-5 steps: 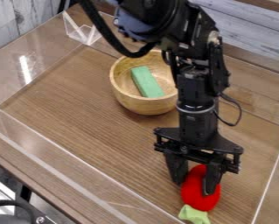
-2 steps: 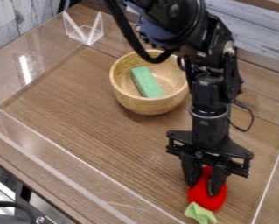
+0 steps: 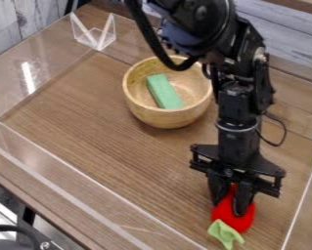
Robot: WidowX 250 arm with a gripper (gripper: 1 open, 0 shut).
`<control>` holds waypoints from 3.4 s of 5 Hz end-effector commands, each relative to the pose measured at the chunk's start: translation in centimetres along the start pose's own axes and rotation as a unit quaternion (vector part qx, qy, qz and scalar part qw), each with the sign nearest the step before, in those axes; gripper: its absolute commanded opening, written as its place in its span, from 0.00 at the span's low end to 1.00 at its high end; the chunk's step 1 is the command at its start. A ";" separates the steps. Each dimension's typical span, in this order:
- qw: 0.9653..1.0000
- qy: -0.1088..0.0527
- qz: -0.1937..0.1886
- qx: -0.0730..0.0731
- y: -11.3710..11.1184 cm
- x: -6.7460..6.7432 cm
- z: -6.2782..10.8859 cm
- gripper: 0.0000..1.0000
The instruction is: Move the red object to the right side of the table
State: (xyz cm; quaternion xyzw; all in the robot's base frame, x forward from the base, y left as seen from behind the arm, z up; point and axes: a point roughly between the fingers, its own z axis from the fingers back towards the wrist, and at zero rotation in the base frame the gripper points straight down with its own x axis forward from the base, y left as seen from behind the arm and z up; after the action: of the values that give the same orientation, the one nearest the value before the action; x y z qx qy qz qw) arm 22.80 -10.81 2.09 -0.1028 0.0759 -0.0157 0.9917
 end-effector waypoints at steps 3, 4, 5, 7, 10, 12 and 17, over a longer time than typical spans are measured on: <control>0.999 -0.033 0.039 0.017 3.6 3.5 1.4 0.00; 0.997 -0.037 0.062 0.020 2.4 2.5 1.1 1.00; 0.996 -0.043 0.077 0.021 1.1 1.6 0.9 0.00; 0.997 -0.038 0.054 0.030 0.3 1.7 2.7 1.00; 0.996 -0.052 0.063 0.017 -2.8 2.6 4.9 1.00; 0.996 -0.049 0.077 0.019 -3.6 1.9 3.7 1.00; 0.993 -0.067 0.099 0.002 -1.6 0.2 6.4 0.00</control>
State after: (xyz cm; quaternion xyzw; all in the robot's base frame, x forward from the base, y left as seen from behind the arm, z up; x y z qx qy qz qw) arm 23.57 -11.10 7.38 -0.0837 0.0414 0.0906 0.9915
